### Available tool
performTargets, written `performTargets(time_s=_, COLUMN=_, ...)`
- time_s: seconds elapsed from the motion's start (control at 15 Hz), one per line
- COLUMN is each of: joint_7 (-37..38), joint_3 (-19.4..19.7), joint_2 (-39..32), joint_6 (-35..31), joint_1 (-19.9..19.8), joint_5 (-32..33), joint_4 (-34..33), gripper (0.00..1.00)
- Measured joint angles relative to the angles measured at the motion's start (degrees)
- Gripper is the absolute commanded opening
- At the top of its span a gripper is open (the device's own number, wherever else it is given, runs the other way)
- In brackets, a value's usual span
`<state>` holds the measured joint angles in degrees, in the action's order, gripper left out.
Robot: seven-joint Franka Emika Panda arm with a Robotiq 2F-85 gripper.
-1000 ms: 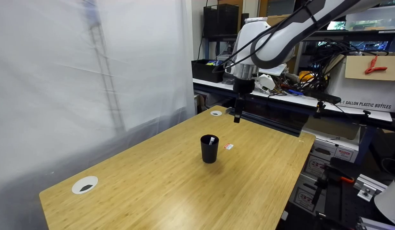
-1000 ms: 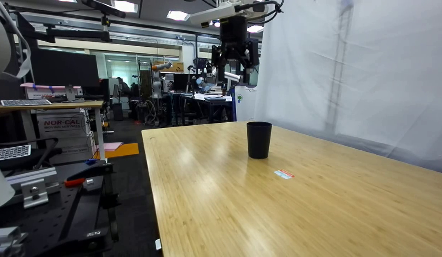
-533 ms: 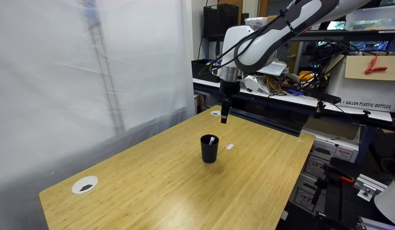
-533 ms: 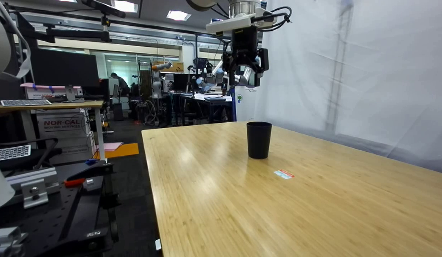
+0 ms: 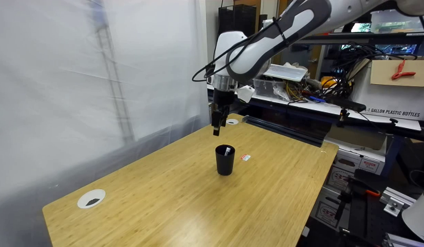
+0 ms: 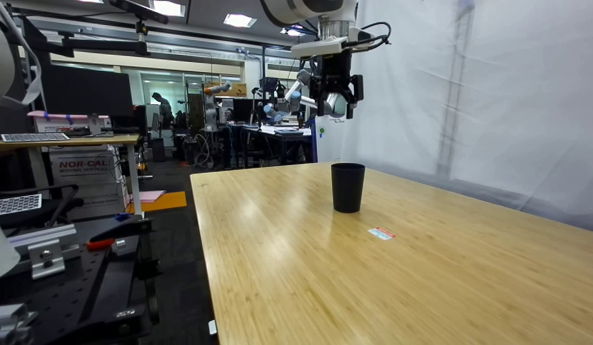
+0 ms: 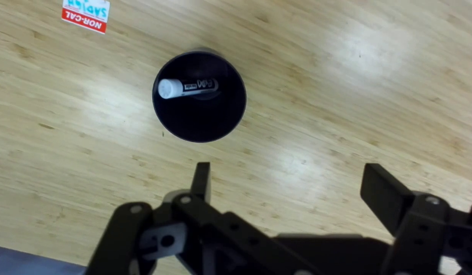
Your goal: Move the cup towards the bottom right of the table
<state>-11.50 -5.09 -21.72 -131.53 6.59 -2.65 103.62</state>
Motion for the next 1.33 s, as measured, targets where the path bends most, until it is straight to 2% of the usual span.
performTargets(time_s=0.47, joint_7=6.7, joint_3=2.1, joint_2=-12.5, joint_6=5.2, joint_1=-0.5, joint_5=0.8, joint_4=-11.6, gripper=1.0)
performTargets(time_s=1.33, joint_7=14.5, joint_3=2.1, joint_2=-21.1, joint_6=16.4, joint_1=0.7, joint_5=0.8, joint_4=-21.4, gripper=1.0)
